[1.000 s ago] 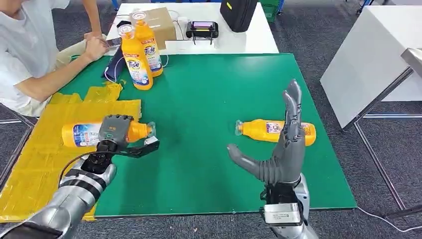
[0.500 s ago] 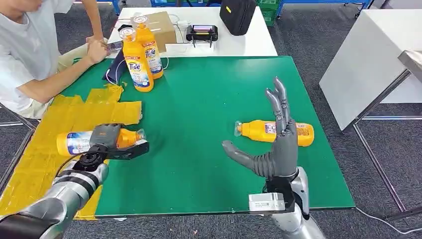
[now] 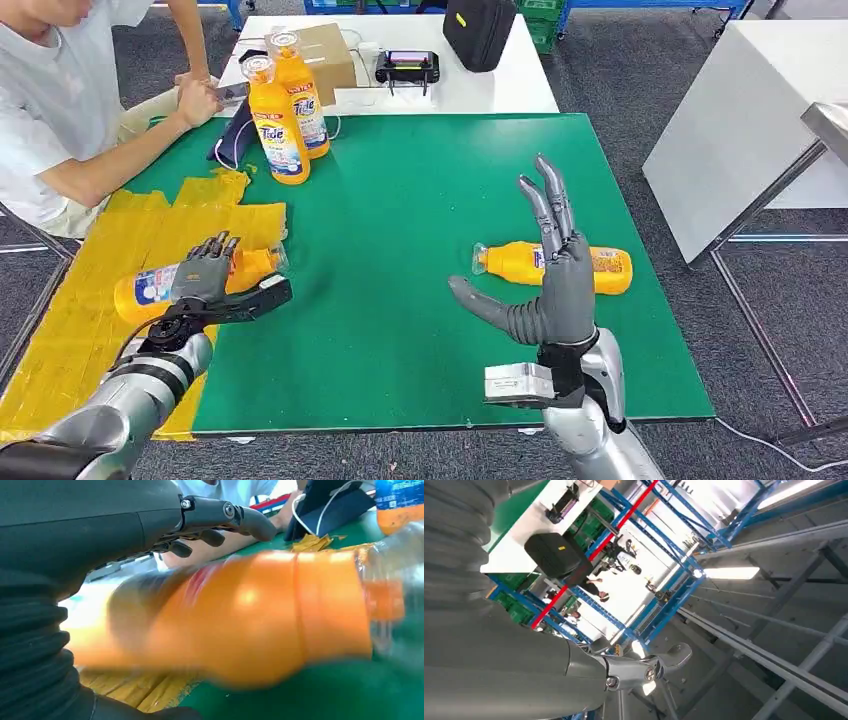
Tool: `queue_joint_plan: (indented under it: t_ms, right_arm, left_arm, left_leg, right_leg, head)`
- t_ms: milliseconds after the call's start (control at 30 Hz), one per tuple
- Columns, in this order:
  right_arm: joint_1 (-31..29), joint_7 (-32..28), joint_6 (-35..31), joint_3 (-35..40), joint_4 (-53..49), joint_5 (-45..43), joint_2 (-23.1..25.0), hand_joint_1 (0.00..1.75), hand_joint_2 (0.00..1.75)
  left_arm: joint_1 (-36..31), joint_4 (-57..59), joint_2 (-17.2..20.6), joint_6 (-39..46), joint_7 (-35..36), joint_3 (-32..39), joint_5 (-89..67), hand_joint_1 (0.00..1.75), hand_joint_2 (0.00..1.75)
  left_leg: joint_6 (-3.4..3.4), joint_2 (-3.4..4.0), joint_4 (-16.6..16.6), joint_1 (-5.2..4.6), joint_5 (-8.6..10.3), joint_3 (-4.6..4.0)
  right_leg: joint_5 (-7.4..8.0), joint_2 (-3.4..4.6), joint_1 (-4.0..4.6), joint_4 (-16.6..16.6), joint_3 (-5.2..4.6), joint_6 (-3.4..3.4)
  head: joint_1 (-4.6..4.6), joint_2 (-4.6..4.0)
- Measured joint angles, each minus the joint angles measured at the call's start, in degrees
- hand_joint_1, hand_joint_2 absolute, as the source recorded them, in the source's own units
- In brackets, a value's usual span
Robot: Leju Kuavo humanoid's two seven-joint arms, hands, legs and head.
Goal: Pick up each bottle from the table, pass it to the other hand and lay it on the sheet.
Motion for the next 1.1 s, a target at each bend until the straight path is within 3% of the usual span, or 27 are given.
queue_joint_plan:
  t_ms: [267,433,600,733,900,1100]
  right_arm:
    - [-0.09,0.55,0.02,0.00,0.59,0.68,-0.20,0.00,1.75]
    - [-0.55,8.58,3.17,-0.57,1.62,12.05,-1.84,0.00,1.75]
    - [-4.30,17.17,13.45,-2.12,6.57,22.85,-5.65,0.00,1.75]
    - [-10.83,24.53,22.09,-2.54,15.95,33.71,-8.65,0.00,1.75]
    - [-21.04,25.86,22.95,-2.38,36.76,39.65,-8.37,0.00,1.75]
    - [-25.85,25.86,22.71,-1.95,50.10,38.40,-7.10,0.00,1.75]
  left_arm:
    - [0.30,0.13,-0.07,1.47,-1.01,0.70,0.99,0.00,1.75]
    - [4.49,-2.85,-1.29,12.83,-15.53,4.72,12.38,0.00,1.75]
    - [14.53,-20.78,-4.33,11.34,-25.02,7.85,27.62,0.00,1.75]
    - [22.48,-39.99,-7.39,15.73,-33.34,7.57,34.26,0.00,1.75]
    - [29.32,-59.67,-10.30,17.99,-34.22,2.45,37.45,0.00,1.75]
    - [32.79,-70.65,-10.49,12.30,-36.02,-1.93,47.55,0.00,1.75]
  left_leg:
    - [0.00,0.01,0.00,0.00,0.00,0.02]
    - [0.01,0.03,0.03,0.00,0.01,-0.13]
    - [0.10,0.05,0.06,-0.15,0.07,-0.43]
    - [0.16,0.07,0.07,-0.25,0.06,-0.59]
    - [0.23,-0.08,0.09,-0.25,0.11,-0.67]
    - [0.22,-0.08,0.08,-0.17,0.12,-0.67]
  right_leg:
    - [0.00,0.01,0.00,0.00,0.01,0.00]
    - [0.00,0.01,-0.02,0.00,-0.20,0.00]
    - [0.07,0.02,-0.11,-0.01,-0.44,0.09]
    - [0.16,0.03,-0.21,-0.01,-0.55,0.22]
    - [0.15,-0.12,-0.20,-0.02,-0.56,0.25]
    - [0.14,-0.14,-0.10,-0.01,-0.61,0.24]
  head:
    - [-0.02,0.00]
    - [-0.02,0.00]
    - [0.00,0.00]
    - [-0.07,0.00]
    - [-0.02,0.00]
    - [-0.02,0.00]
